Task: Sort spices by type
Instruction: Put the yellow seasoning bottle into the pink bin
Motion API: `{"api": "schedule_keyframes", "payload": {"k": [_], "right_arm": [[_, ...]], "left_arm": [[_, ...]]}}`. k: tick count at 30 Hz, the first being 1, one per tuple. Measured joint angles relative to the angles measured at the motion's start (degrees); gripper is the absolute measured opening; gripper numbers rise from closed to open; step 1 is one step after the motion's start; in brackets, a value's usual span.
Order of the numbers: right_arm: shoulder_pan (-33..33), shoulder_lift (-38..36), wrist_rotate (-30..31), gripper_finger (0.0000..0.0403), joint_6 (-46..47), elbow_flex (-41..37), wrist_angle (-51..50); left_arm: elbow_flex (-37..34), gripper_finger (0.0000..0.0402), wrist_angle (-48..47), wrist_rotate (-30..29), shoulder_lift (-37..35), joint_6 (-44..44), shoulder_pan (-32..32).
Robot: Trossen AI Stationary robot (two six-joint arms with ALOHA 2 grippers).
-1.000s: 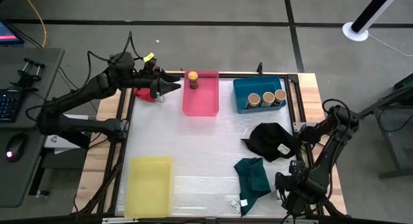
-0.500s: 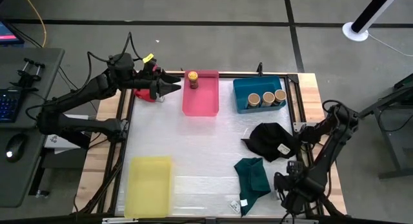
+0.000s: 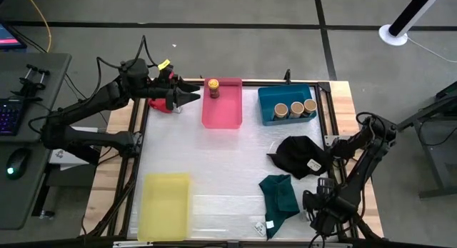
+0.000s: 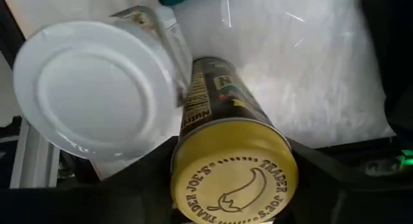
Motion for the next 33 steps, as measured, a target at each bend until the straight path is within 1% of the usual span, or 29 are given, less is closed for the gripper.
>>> {"api": "schedule_keyframes", "payload": {"k": [2,6,10,12,14,15,17,19,22,25,28,30,33], "right_arm": [[-0.18,-0.66,0.08,0.0216,1.05,0.36,-1.78],[-0.28,-3.3,0.11,0.0217,2.14,2.06,-8.13],[-0.41,-8.4,0.34,0.0217,5.29,4.35,-15.86],[-1.8,-11.24,2.3,0.0217,6.97,5.81,-19.11],[-4.86,-13.74,7.07,0.0217,7.1,7.14,-20.23],[-7.29,-14.63,9.82,0.0217,6.36,7.85,-20.0],[-13.36,-15.29,14.74,0.0217,1.44,8.75,-18.75],[-20.64,-15.03,18.54,0.0217,-7.22,9.24,-14.97],[-32.5,-13.51,22.26,0.0217,-23.83,9.3,-3.38],[-43.84,-11.54,23.17,0.0217,-37.43,9.32,8.79],[-54.49,-9.77,22.58,0.0217,-46.06,9.32,18.32],[-61.07,-8.56,21.59,0.0217,-48.63,9.32,24.61],[-69.44,-5.92,18.77,0.0217,-47.96,9.34,31.96]], "left_arm": [[0.0,0.0333,-0.42,-0.02,0.0,0.86,0.46],[0.0,0.0333,-1.33,-0.03,0.0,2.01,2.13],[0.0,0.0333,-1.79,-0.04,-0.07,3.28,4.07],[0.02,0.0333,-2.23,-0.04,-0.21,4.46,5.11],[0.02,0.0333,-3.75,-0.08,-0.41,5.25,6.23],[0.02,0.0333,-4.84,-0.53,-0.42,5.61,6.7],[0.02,0.0333,-7.96,-2.51,-0.4,5.84,7.29],[0.02,0.0333,-11.33,-5.25,-0.37,6.07,7.4],[0.02,0.0333,-16.01,-8.21,-0.37,8.1,7.07],[0.02,0.0333,-20.08,-11.15,-0.37,9.67,6.52],[-0.79,0.0333,-20.64,-12.08,-0.56,10.75,6.52],[-1.71,0.0333,-19.64,-12.06,-0.7,11.52,6.69],[-2.4,0.0333,-18.58,-11.2,-0.69,12.99,6.69]]}}
